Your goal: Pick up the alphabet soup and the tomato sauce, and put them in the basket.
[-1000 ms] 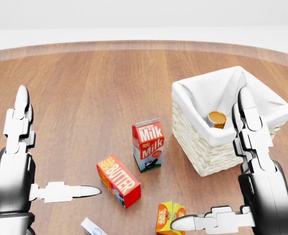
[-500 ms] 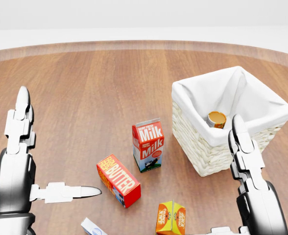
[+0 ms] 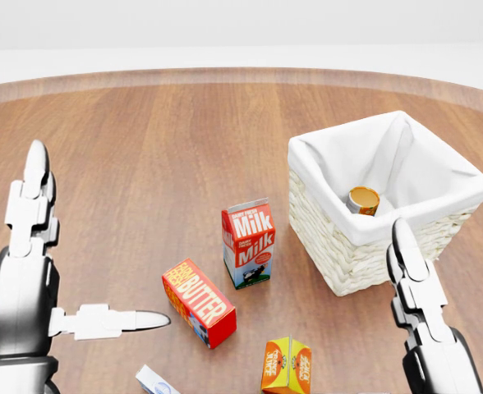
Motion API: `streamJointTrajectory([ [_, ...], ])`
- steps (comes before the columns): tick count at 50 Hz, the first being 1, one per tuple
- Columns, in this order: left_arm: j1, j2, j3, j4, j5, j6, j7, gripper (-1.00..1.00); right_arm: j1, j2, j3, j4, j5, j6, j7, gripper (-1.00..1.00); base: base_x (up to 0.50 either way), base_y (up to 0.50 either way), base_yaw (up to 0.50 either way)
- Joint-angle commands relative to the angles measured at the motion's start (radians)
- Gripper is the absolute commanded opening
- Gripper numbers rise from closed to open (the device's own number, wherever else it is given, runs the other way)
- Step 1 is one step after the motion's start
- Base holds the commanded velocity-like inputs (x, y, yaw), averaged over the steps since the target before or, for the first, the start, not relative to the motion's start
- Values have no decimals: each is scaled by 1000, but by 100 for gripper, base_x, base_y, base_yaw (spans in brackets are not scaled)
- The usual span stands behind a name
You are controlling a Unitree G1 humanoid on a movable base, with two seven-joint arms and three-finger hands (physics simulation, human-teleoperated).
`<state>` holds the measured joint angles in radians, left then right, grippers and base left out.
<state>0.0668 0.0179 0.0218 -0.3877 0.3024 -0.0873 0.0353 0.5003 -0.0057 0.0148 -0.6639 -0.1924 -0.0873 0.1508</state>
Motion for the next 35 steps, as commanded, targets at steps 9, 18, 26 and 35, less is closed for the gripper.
streamJointTrajectory([
  [9, -2, 1, 2, 1, 0, 0, 3, 100, 89, 14, -30, 49, 2, 0, 34, 100, 0, 0, 0],
  [18, -2, 1, 2, 1, 1, 0, 3, 100, 109, 20, -35, 62, 6, 0, 46, 100, 0, 0, 0],
  [26, -2, 0, 2, 1, 1, 0, 3, 100, 124, 23, -38, 76, 5, 0, 52, 100, 0, 0, 0],
  [35, -2, 1, 2, 1, 1, 0, 3, 100, 137, 27, -49, 93, 7, 0, 62, 100, 0, 0, 0],
])
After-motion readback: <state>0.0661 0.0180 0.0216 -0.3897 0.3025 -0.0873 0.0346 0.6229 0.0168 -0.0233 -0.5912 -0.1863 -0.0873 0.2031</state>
